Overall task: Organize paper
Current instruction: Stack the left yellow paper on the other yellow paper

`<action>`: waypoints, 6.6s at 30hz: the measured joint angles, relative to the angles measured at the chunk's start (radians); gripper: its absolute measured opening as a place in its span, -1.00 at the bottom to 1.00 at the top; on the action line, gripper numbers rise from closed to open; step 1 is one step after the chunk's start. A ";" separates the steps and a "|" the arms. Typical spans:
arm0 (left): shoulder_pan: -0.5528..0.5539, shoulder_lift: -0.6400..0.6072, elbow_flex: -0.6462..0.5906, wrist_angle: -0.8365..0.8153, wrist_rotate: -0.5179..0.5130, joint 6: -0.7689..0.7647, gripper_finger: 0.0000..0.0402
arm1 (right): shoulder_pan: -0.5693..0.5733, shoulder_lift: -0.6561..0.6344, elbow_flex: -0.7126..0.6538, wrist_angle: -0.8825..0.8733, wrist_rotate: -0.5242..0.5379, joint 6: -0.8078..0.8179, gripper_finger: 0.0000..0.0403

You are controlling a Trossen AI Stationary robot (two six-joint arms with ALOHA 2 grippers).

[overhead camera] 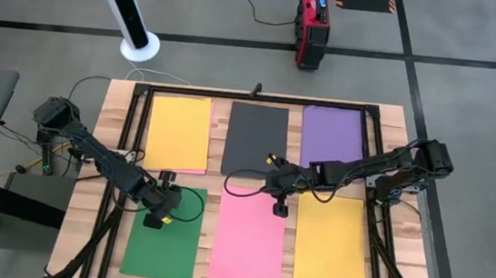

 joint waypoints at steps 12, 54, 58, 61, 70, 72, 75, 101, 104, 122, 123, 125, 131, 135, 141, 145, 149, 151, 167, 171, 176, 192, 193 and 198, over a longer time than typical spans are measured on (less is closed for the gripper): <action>0.108 -0.001 0.015 -0.009 -0.082 0.093 -1.00 | -0.006 0.000 -0.030 0.029 -0.010 -0.106 -1.00; 0.455 0.171 0.045 0.057 -0.295 0.415 -0.38 | -0.123 -0.001 -0.221 0.406 -0.076 -0.124 -1.00; 0.461 0.213 0.050 0.063 -0.302 0.410 -0.41 | -0.123 -0.001 -0.221 0.406 -0.076 -0.124 -1.00; 0.461 0.225 0.050 0.062 -0.309 0.416 -0.45 | -0.123 -0.001 -0.221 0.406 -0.076 -0.124 -1.00; 0.462 0.197 0.085 -0.010 -0.321 0.426 -0.94 | -0.124 -0.001 -0.221 0.406 -0.076 -0.123 -1.00; 0.462 0.195 0.096 -0.032 -0.324 0.422 -0.97 | -0.124 -0.001 -0.221 0.406 -0.065 -0.123 -1.00; 0.462 0.196 0.108 -0.074 -0.328 0.408 -0.99 | -0.124 -0.001 -0.221 0.406 -0.050 -0.123 -1.00; 0.458 -0.019 0.218 -0.165 -0.300 0.300 -1.00 | -0.124 -0.001 -0.221 0.406 -0.048 -0.132 -1.00; 0.449 -0.058 0.218 -0.166 -0.294 0.295 -1.00 | -0.124 -0.001 -0.221 0.406 -0.048 -0.133 -1.00; 0.327 -0.078 0.244 -0.130 -0.248 0.250 -1.00 | -0.121 0.011 -0.059 0.472 -0.021 -0.318 -0.76; 0.323 -0.078 0.257 -0.127 -0.248 0.251 -1.00 | -0.121 0.021 -0.039 0.474 -0.021 -0.336 -0.72; 0.319 -0.079 0.282 -0.124 -0.249 0.260 -1.00 | -0.121 0.047 -0.002 0.465 -0.021 -0.360 -0.65; 0.306 -0.079 0.331 -0.125 -0.249 0.268 -1.00 | -0.122 0.169 0.122 0.455 -0.022 -0.418 -0.55; 0.295 -0.079 0.337 -0.121 -0.249 0.268 -1.00 | -0.127 0.247 0.195 0.450 -0.023 -0.420 -0.54; 0.282 -0.078 0.337 -0.123 -0.250 0.265 -1.00 | -0.147 0.349 0.308 0.424 -0.026 -0.420 -0.54; 0.282 -0.078 0.337 -0.125 -0.250 0.263 -1.00 | -0.157 0.399 0.372 0.381 -0.031 -0.420 -0.54; 0.282 -0.079 0.337 -0.124 -0.250 0.265 -1.00 | -0.157 0.440 0.435 0.307 -0.034 -0.435 -0.57; 0.282 -0.079 0.337 -0.122 -0.251 0.265 -1.00 | -0.155 0.458 0.462 0.283 -0.034 -0.443 -0.68; 0.239 -0.217 0.337 -0.083 -0.436 0.240 -1.00 | -0.141 0.389 0.472 0.290 0.059 -0.446 -1.00; 0.218 -0.309 0.336 -0.064 -0.504 0.258 -1.00 | -0.139 0.347 0.472 0.271 0.061 -0.442 -1.00; 0.194 -0.402 0.336 -0.053 -0.622 0.301 -1.00 | -0.117 0.256 0.472 0.194 0.115 -0.412 -1.00; 0.187 -0.459 0.336 -0.061 -0.737 0.362 -1.00 | 0.029 -0.157 0.472 -0.231 0.331 -0.079 -1.00; 0.187 -0.459 0.336 -0.061 -0.744 0.362 -1.00 | 0.041 -0.174 0.472 -0.250 0.343 -0.051 -1.00; 0.187 -0.459 0.336 -0.062 -0.764 0.382 -1.00 | 0.093 -0.237 0.472 -0.345 0.351 0.092 -1.00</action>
